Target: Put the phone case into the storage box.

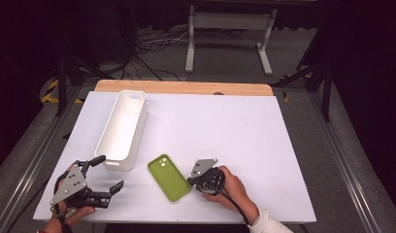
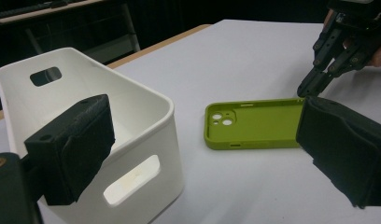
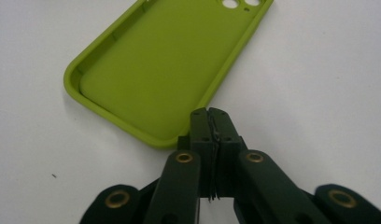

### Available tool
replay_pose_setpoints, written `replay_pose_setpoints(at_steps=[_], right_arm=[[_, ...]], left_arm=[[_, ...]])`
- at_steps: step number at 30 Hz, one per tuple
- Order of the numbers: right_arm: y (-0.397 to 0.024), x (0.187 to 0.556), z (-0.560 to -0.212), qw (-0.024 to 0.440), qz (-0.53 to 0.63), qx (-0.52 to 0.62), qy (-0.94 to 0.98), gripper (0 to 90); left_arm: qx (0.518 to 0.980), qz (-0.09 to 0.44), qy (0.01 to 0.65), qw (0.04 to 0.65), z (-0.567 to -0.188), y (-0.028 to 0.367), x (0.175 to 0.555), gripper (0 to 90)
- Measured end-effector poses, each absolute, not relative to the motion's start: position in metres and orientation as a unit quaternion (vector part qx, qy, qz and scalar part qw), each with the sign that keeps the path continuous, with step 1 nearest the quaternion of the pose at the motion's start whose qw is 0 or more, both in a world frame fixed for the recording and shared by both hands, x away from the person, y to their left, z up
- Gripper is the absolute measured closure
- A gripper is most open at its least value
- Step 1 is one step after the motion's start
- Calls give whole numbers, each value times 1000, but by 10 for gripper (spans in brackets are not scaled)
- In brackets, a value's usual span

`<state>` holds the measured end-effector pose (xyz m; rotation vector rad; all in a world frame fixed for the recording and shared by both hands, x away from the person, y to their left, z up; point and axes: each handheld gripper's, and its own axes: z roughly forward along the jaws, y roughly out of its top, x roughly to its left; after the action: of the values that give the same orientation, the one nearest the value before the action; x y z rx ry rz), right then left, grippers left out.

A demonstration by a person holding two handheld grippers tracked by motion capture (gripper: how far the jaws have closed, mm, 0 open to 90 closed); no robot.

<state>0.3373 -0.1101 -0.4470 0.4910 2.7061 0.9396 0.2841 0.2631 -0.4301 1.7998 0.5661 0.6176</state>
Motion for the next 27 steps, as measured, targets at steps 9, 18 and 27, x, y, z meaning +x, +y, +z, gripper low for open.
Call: replay_pose_setpoints(at_steps=[9, 18, 27], right_arm=[[-83, 368, -420, 123, 348, 201, 908, 660], [-40, 408, -422, 82, 276, 228, 930, 369], [-20, 439, -432, 68, 234, 282, 928, 302]], left_arm=[[761, 259, 238, 545, -430, 262, 285, 53], [769, 250, 232, 541, -432, 258, 286, 52], [775, 247, 226, 536, -433, 256, 286, 52]])
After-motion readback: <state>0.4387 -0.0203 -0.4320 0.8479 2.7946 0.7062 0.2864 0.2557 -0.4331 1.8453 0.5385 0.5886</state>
